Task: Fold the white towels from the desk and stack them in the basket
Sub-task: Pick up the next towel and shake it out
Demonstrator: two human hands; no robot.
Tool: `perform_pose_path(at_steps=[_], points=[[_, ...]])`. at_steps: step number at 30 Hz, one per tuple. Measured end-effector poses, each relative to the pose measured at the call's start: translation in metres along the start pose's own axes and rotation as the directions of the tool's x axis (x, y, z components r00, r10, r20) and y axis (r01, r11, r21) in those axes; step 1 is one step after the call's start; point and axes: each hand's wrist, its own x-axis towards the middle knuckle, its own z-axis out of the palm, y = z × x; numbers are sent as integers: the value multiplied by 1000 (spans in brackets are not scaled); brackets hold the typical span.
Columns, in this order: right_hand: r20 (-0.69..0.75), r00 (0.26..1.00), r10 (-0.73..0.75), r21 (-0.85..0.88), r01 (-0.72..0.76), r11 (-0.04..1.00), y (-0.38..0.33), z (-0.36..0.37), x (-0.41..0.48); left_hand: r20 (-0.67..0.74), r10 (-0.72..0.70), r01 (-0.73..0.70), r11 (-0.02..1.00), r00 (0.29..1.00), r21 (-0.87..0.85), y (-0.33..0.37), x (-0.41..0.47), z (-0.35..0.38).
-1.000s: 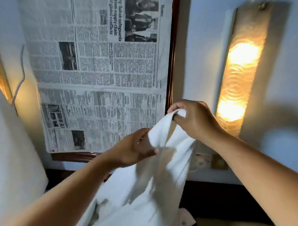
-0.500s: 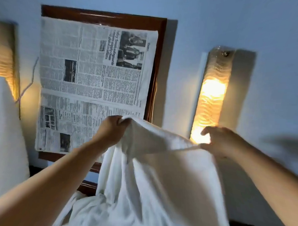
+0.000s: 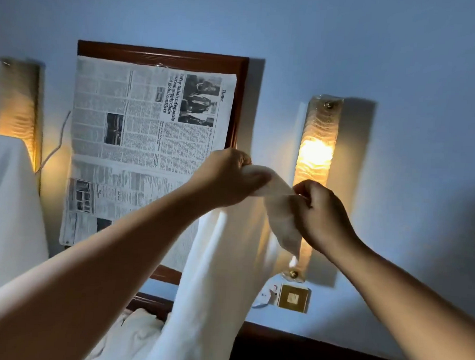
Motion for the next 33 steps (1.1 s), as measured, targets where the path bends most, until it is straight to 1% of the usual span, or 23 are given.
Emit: perform_pose_path(at_steps=[2, 3, 5, 6, 7, 9, 11, 13, 14, 16, 18, 21, 22, 23, 24, 25, 27, 28, 29, 30, 31, 32, 33], points=[[-20, 997, -72, -117, 69, 991, -1, -16, -16, 89, 129, -131, 991, 988, 16, 4, -16, 0], [-43, 991, -126, -242, 112, 964, 0, -22, -24, 130, 216, -221, 975, 968, 24, 7, -23, 0], [-73, 976, -205, -499, 143, 855, 0, -39, -34, 183, 376, -393, 917, 908, 65, 8, -34, 5], [-81, 977, -199, -557, 121, 822, -1, -49, -37, 185, 434, -457, 883, 882, 105, 7, -38, 11], [-90, 981, -173, -573, 91, 814, -3, -58, -40, 167, 481, -504, 851, 861, 146, 5, -43, 17], [-102, 991, -86, -545, 17, 838, -2, -75, -50, 99, 528, -537, 829, 843, 156, 0, -58, 32], [-66, 998, 21, -461, -49, 886, 2, -84, -62, 91, 470, -475, 879, 878, 46, -8, -83, 46], [-8, 995, 100, -380, -96, 920, 9, -88, -82, 221, 332, -328, 943, 917, -59, -22, -119, 65], [11, 991, 134, -354, -121, 928, 10, -87, -93, 332, 248, -238, 969, 910, -71, -32, -141, 78], [39, 978, 204, -323, -181, 929, 12, -85, -121, 521, 100, -86, 995, 848, -51, -51, -193, 100], [37, 958, 285, -288, -263, 921, 15, -91, -153, 651, -48, 93, 995, 757, -35, -69, -253, 113], [-34, 926, 377, -256, -373, 892, 29, -124, -206, 729, -256, 291, 953, 634, 81, -98, -339, 108], [-67, 906, 418, -244, -421, 874, 36, -139, -222, 728, -321, 324, 935, 606, 143, -107, -360, 104], [-103, 878, 468, -237, -478, 846, 46, -155, -240, 715, -369, 337, 921, 594, 196, -115, -376, 99], [-140, 841, 522, -234, -540, 808, 58, -173, -261, 696, -401, 345, 910, 596, 229, -118, -387, 97], [-181, 803, 567, -219, -595, 773, 70, -191, -282, 668, -407, 352, 908, 622, 226, -113, -392, 95], [-250, 710, 658, -161, -701, 695, 91, -227, -323, 589, -365, 331, 928, 721, 171, -72, -383, 94], [-260, 671, 695, -112, -735, 668, 96, -245, -341, 547, -315, 295, 947, 775, 126, -34, -372, 93], [-242, 654, 717, -72, -749, 659, 100, -262, -357, 509, -231, 230, 971, 829, 65, 13, -359, 94], [-194, 667, 719, -65, -740, 669, 96, -279, -371, 478, -123, 144, 989, 870, -7, 66, -347, 96], [-115, 704, 701, -89, -710, 698, 91, -295, -384, 447, 6, 35, 996, 894, -84, 125, -337, 98], [3, 729, 685, -129, -679, 723, 80, -313, -398, 409, 130, -67, 984, 903, -166, 190, -331, 100], [138, 734, 666, -132, -652, 746, 68, -321, -407, 359, 247, -159, 953, 900, -256, 244, -324, 99]])
